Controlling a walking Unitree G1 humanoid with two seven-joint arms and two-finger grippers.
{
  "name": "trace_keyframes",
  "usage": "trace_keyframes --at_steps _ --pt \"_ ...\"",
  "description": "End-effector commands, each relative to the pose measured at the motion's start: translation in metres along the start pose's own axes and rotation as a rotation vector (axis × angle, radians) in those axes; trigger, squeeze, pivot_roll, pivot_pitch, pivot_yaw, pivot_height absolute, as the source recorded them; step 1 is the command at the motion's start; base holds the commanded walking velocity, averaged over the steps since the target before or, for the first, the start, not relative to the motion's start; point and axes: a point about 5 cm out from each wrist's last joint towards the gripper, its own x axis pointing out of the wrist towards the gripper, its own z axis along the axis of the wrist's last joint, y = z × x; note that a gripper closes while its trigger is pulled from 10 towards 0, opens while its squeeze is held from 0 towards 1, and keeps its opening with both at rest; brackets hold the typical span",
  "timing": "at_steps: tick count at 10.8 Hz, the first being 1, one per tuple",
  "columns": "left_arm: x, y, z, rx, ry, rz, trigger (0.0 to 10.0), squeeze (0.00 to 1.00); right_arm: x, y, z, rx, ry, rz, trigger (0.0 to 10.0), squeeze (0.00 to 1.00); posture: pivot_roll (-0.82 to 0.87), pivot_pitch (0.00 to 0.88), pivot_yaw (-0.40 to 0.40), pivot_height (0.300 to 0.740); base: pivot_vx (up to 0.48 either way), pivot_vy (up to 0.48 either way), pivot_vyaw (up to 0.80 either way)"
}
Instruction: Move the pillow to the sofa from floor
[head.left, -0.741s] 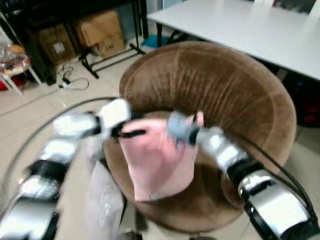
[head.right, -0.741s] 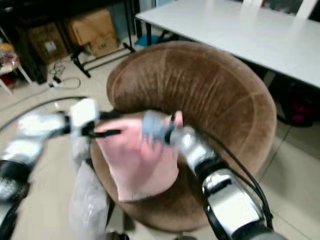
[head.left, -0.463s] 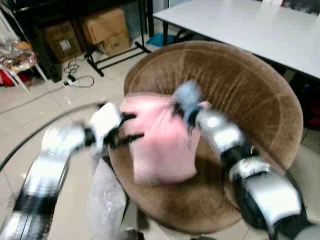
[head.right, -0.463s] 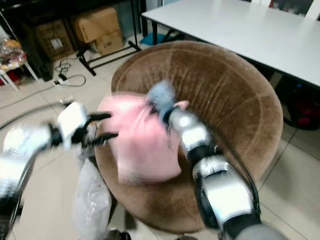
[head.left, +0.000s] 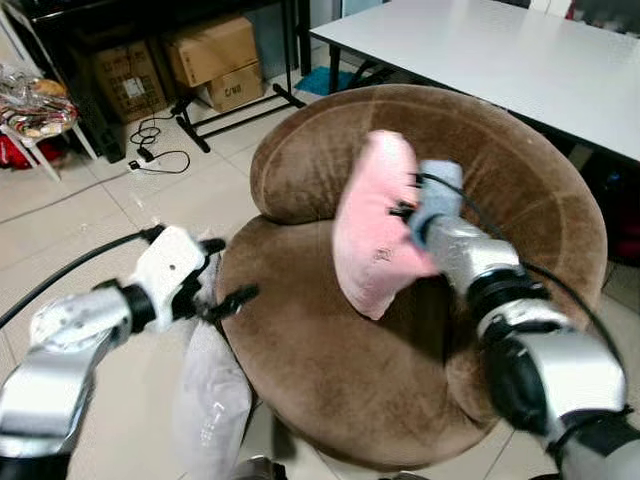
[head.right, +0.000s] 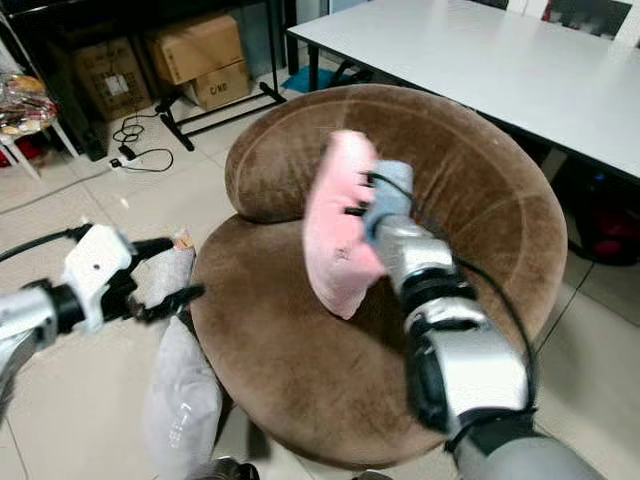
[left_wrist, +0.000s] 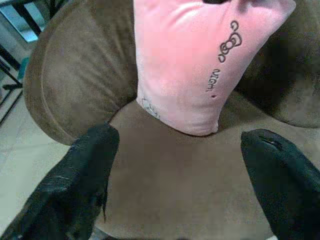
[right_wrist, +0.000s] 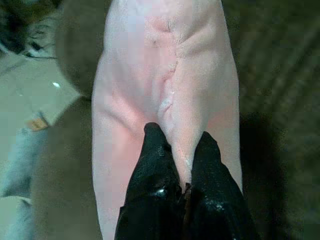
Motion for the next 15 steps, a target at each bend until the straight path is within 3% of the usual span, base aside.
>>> trace_keyframes --at_steps 1,4,6,7,12,14,15 --pt "-0.003 0.0 0.003 -0.001 -0.004 0.006 10.0 0.38 0.0 0.004 0.004 0.021 0.003 0.0 0.0 0.0 -0.03 0.0 0.014 0.74 0.0 0.0 0.0" --pt "-0.008 -0.002 0.011 -0.01 -0.012 0.021 10.0 0.36 -0.001 0.005 0.024 0.054 -0.03 -0.005 0.0 0.0 -0.02 0.0 0.001 0.74 0.0 0.0 0.0" --pt "-0.012 -0.003 0.016 -0.022 -0.018 -0.004 10.0 0.36 -0.009 0.013 0.056 0.127 -0.082 0.076 0.0 0.0 -0.02 0.0 -0.001 0.74 0.0 0.0 0.0" --pt "-0.012 -0.007 0.016 -0.031 -0.019 -0.028 10.0 0.36 -0.012 0.013 0.06 0.138 -0.075 0.093 0.0 0.0 -0.03 0.0 0.003 0.74 0.0 0.0 0.0" --pt "-0.007 -0.013 0.014 -0.047 -0.011 -0.095 10.0 0.36 -0.023 0.002 0.05 0.262 -0.01 0.041 0.0 0.0 -0.04 0.0 0.008 0.74 0.0 0.0 0.0" --pt "-0.007 -0.015 0.011 -0.069 -0.015 -0.099 10.0 0.36 -0.022 -0.001 0.048 0.241 -0.012 0.005 0.0 0.0 -0.04 0.0 0.006 0.74 0.0 0.0 0.0" --pt "-0.005 -0.017 0.004 -0.081 -0.01 -0.118 10.0 0.36 -0.014 -0.003 0.036 0.246 0.008 -0.06 0.0 0.0 -0.04 0.0 0.005 0.74 0.0 0.0 0.0"
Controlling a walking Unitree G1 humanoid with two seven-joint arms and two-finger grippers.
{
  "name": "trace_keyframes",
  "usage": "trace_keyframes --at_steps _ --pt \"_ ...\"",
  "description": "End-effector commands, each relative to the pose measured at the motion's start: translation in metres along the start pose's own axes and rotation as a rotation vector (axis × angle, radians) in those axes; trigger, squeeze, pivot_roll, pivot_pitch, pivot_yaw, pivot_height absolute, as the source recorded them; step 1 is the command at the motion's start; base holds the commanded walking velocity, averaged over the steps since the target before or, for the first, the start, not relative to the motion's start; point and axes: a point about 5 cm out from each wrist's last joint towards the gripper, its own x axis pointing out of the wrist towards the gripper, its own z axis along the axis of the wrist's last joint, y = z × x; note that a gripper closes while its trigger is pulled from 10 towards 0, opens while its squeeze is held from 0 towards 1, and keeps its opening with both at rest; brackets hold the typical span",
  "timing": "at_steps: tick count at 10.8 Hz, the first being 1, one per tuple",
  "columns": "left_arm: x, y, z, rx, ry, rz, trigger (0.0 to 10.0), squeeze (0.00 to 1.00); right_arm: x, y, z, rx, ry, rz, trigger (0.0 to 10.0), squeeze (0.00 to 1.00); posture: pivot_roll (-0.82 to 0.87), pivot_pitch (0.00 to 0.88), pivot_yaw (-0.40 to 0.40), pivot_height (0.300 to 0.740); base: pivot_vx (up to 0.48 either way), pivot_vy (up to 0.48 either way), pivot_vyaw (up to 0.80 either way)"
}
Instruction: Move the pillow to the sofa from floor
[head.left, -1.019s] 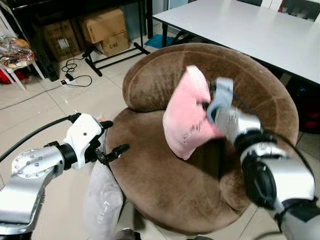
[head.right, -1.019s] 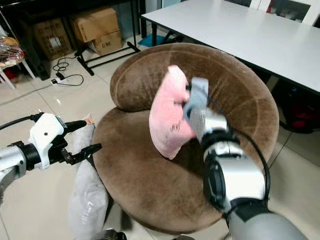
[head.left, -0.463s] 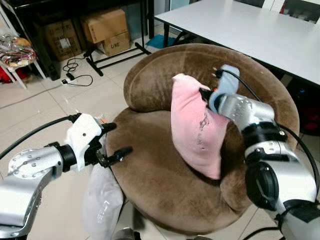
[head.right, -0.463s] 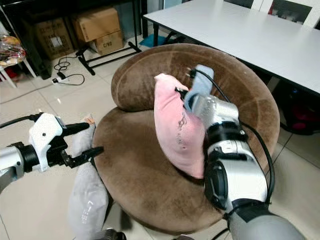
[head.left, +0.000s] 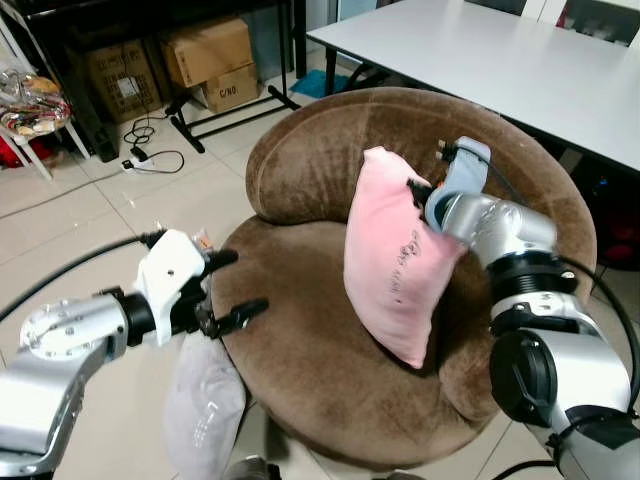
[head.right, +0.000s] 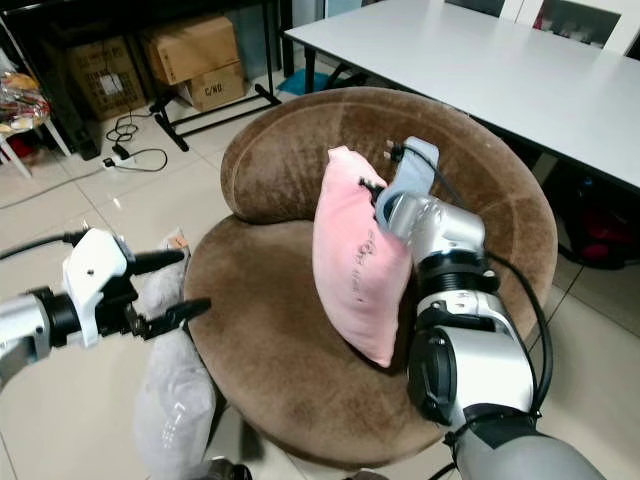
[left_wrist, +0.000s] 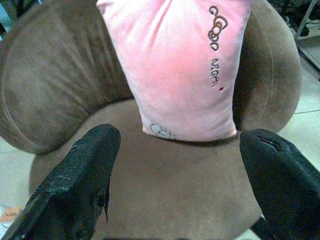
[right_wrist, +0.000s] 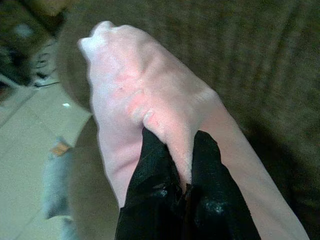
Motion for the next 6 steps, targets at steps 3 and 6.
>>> trace_keyframes --at_steps 3,6 --pt "0.002 -0.001 -0.013 -0.019 0.018 -0.026 10.0 0.36 0.007 -0.008 -0.009 -0.021 -0.039 -0.123 6.3 0.0 -0.03 0.0 -0.005 0.74 0.0 0.0 0.0" --pt "0.005 0.011 -0.038 -0.019 0.032 0.009 10.0 0.36 0.009 -0.021 0.001 -0.019 -0.169 -0.224 10.0 1.0 -0.02 0.0 -0.006 0.74 0.0 0.0 0.0"
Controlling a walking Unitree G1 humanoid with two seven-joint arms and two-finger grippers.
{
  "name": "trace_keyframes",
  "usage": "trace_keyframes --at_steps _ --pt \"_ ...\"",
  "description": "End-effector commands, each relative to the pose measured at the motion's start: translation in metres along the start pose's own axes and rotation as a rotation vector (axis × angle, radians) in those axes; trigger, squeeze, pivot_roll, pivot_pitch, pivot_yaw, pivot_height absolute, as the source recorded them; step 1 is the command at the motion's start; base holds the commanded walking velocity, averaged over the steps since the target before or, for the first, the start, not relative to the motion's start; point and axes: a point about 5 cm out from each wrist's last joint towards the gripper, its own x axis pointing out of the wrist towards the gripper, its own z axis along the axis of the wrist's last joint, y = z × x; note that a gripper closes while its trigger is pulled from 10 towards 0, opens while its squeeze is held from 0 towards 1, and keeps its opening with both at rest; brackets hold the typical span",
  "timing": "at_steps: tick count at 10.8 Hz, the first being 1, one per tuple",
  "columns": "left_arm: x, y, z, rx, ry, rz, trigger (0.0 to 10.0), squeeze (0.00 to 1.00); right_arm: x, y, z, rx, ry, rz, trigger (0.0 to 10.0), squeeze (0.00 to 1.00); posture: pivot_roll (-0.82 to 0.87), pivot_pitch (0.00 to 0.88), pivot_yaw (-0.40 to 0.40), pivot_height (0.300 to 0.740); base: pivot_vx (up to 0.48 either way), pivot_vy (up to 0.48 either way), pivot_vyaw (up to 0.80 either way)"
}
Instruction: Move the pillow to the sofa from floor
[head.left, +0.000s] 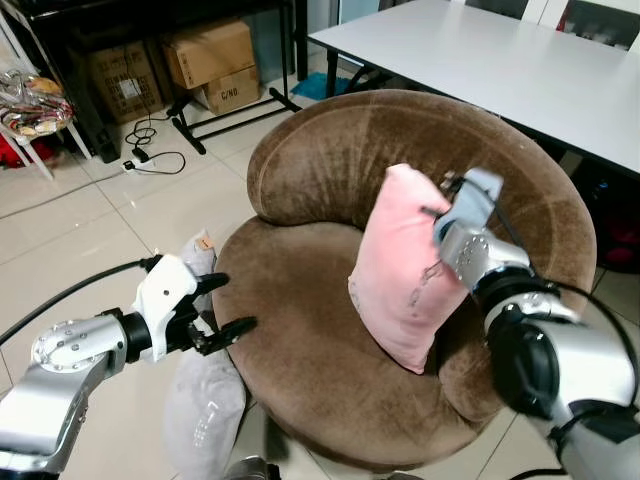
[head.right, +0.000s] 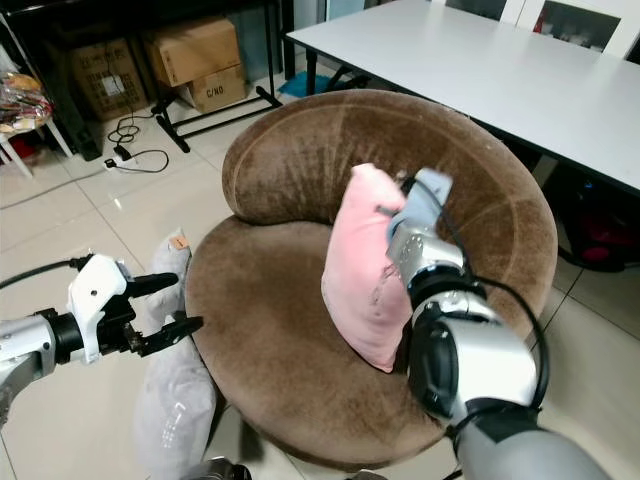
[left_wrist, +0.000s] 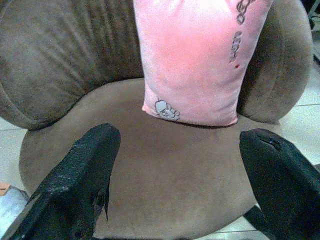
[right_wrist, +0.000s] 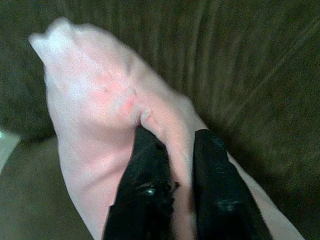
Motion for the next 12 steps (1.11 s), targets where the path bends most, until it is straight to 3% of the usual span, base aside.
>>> trace_keyframes --at_steps 1,2,4,5,6,7,8,9,10,11,12 --pt "0.002 0.007 -0.007 0.014 0.002 0.016 10.0 0.36 -0.001 -0.001 0.025 -0.006 -0.106 -0.021 10.0 1.0 -0.02 0.0 -0.005 0.74 0.0 0.0 0.0" --pt "0.002 0.01 -0.013 0.01 0.006 0.02 10.0 0.36 -0.002 -0.003 0.03 -0.018 -0.129 -0.032 10.0 1.0 -0.02 0.0 -0.005 0.74 0.0 0.0 0.0" --pt "0.001 0.031 -0.06 -0.024 0.054 0.065 10.0 0.37 -0.002 -0.011 0.046 0.044 -0.202 -0.039 10.0 1.0 -0.03 0.0 0.006 0.74 0.0 0.0 0.0" --pt "-0.003 0.04 -0.072 -0.021 0.072 0.118 10.0 0.36 -0.003 -0.011 0.052 0.07 -0.228 0.013 10.0 0.44 -0.03 0.0 0.009 0.74 0.0 0.0 0.0" --pt "-0.003 0.046 -0.074 -0.009 0.077 0.173 10.0 0.36 -0.003 -0.008 0.052 0.037 -0.234 0.052 10.0 0.0 -0.03 0.0 0.01 0.74 0.0 0.0 0.0" --pt "0.004 0.06 -0.072 -0.035 0.051 0.315 10.0 0.22 -0.003 -0.003 0.047 -0.038 -0.236 0.155 10.0 0.0 -0.03 0.0 0.003 0.74 0.0 0.0 0.0" --pt "0.01 0.064 -0.062 -0.06 -0.028 0.375 10.0 0.0 -0.003 -0.003 0.035 -0.153 -0.26 0.266 10.0 0.0 -0.04 0.0 0.005 0.74 0.0 0.0 0.0" --pt "0.012 0.054 -0.04 0.012 -0.139 0.396 10.0 0.0 -0.008 -0.004 0.028 -0.198 -0.305 0.338 10.0 0.0 -0.05 0.0 0.008 0.74 0.0 0.0 0.0" --pt "0.017 0.036 -0.007 0.104 -0.236 0.464 10.0 0.0 -0.025 -0.012 0.01 -0.245 -0.369 0.424 10.0 0.0 -0.06 0.0 0.013 0.74 0.0 0.0 0.0" --pt "0.026 0.035 0.009 0.121 -0.273 0.516 10.0 0.0 -0.041 -0.017 -0.003 -0.237 -0.389 0.481 10.0 0.0 -0.07 0.0 0.017 0.74 0.0 0.0 0.0" --pt "0.049 0.032 0.053 0.088 -0.365 0.503 10.0 0.0 -0.059 -0.022 -0.023 -0.328 -0.426 0.535 10.0 0.0 -0.07 0.0 0.017 0.74 0.0 0.0 0.0"
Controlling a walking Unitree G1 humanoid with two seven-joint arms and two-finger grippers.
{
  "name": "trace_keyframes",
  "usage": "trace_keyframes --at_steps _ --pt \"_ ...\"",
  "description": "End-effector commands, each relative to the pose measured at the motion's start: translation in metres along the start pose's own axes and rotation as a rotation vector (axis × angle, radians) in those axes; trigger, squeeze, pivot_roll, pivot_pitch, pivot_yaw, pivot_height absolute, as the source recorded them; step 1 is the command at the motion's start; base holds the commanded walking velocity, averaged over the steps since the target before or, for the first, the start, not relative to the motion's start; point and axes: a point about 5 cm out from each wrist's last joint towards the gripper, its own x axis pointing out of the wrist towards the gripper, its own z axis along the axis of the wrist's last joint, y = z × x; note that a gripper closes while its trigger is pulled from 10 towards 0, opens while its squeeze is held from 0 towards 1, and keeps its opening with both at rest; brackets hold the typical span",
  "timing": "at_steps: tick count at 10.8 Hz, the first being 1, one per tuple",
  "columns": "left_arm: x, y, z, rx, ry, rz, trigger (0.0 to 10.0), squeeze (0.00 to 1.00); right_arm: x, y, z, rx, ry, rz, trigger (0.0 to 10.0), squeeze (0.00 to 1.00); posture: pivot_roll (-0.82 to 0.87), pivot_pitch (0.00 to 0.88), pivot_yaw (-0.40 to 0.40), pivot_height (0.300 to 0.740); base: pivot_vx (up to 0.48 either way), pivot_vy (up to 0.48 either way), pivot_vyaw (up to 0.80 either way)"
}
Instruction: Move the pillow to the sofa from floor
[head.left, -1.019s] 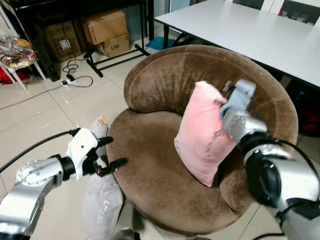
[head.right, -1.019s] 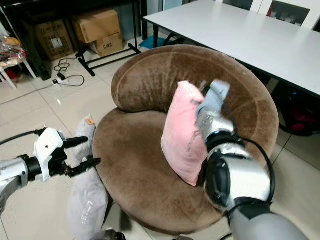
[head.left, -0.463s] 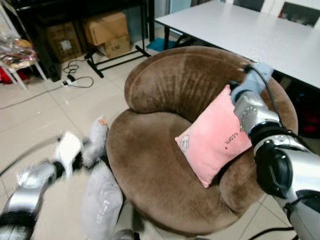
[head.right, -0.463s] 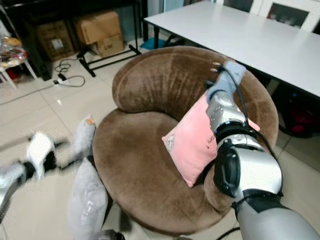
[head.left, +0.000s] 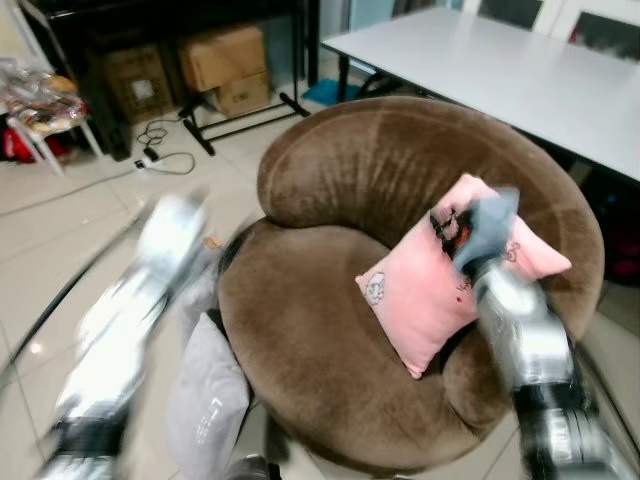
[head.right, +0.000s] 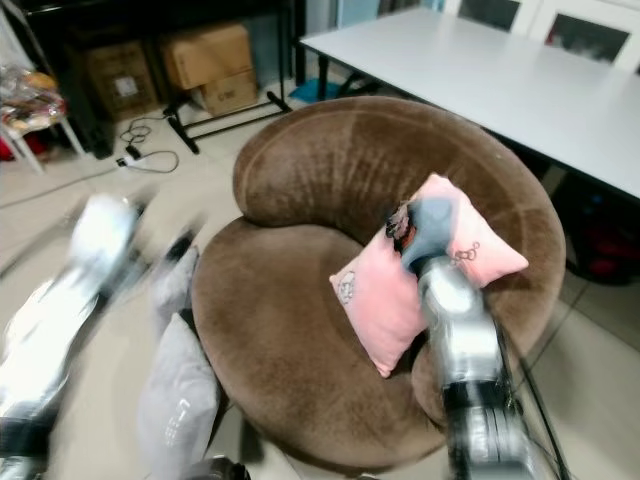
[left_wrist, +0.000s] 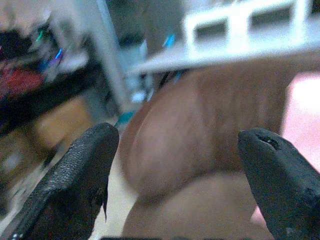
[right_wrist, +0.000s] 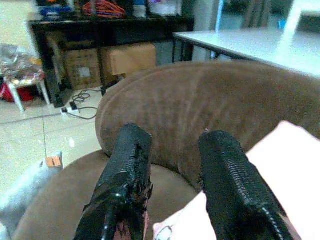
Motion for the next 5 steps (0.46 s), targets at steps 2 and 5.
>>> trace_keyframes --at_steps 2,5 --pt "0.003 -0.018 0.013 -0.07 0.031 -0.04 10.0 0.0 -0.008 0.01 0.002 -0.071 0.005 -0.036 10.0 0.0 -0.08 0.0 0.029 0.74 0.0 0.0 0.0" --pt "-0.043 -0.007 0.003 -0.072 0.158 0.104 10.0 0.0 -0.029 0.032 -0.006 0.035 0.073 -0.02 10.0 0.0 -0.02 0.0 0.016 0.74 0.0 0.096 0.0"
